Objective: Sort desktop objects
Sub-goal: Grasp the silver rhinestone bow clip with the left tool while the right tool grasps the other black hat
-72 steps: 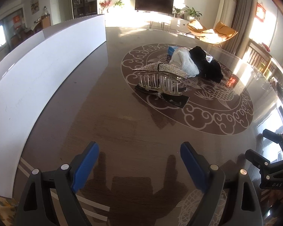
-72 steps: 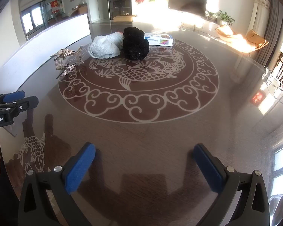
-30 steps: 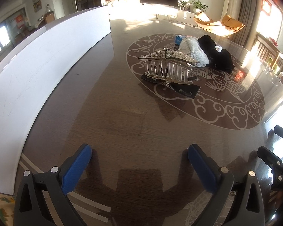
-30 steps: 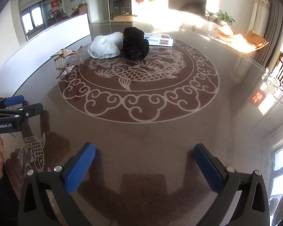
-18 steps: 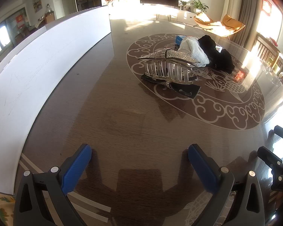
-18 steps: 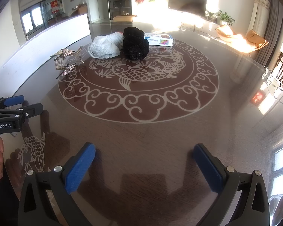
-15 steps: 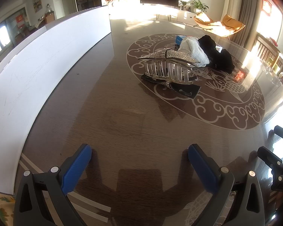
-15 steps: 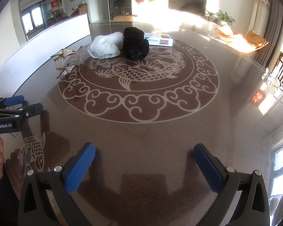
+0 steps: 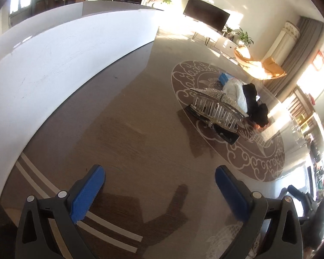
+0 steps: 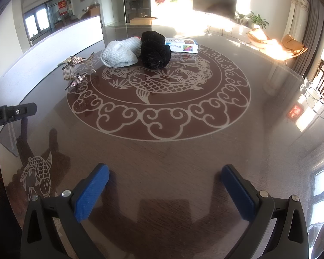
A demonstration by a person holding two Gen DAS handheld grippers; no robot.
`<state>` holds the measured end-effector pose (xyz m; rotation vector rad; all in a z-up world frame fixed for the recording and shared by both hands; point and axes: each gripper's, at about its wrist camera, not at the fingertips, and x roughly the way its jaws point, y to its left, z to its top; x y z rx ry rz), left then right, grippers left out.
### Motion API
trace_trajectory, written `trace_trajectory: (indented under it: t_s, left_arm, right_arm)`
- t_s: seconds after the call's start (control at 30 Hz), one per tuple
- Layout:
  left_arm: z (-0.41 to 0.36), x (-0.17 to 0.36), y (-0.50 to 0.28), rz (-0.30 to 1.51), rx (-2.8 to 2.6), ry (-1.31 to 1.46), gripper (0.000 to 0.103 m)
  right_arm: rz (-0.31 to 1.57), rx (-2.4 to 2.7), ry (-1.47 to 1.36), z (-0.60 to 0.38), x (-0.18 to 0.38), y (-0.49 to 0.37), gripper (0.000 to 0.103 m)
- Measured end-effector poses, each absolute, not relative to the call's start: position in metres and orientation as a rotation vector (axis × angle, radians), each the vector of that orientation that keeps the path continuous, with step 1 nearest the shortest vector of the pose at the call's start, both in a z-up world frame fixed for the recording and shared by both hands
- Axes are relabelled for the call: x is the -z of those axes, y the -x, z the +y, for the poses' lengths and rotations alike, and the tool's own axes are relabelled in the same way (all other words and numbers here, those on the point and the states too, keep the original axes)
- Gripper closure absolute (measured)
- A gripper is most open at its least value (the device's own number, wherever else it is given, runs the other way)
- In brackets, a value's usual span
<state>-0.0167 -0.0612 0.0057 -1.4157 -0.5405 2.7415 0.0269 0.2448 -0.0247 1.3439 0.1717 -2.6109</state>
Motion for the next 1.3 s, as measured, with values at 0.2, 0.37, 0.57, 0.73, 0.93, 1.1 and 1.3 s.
trace_trajectory:
  t_s: [0.2,0.37,0.57,0.73,0.93,1.1,1.3]
  left_arm:
    - [-0.065,-0.007,0.015,-0.626,-2.736,1.379,0.0]
    - [-0.039,-0.023,0.015,-0.476,-2.736,1.268,0.0]
    - [0.002,-0.017,0.049,-0.295,-2.719,1.332,0.0]
    - [0.026,-0.007,0.09,-0.265,-2.751,1.42,0.0]
    - [0.034,-0.001,0.121,-0.185,-2.795,1.501,0.0]
    - [0.031,0.004,0.132,-0.104,-2.807,1.521,0.0]
    - [0.028,0.0,0.125,0.039,-2.781,1.421,0.03]
  right_arm:
    - [0.172,2.611,-1.344,0.245,0.025,-0.027,0.0]
    - [0.171,2.611,-1.344,0.245,0.025,-0.027,0.0]
    - [0.171,2.611,-1.344,0.244,0.025,-0.027,0.0]
    - [0.171,2.611,-1.344,0.245,0.025,-0.027,0.0]
    - [0.171,2.611,-1.344,0.245,0.025,-0.027,0.0]
    - [0.171,2.611,-1.344,0.245,0.025,-0.027,0.0]
    - [0.171,2.611,-1.344,0.245,0.025,-0.027,0.0]
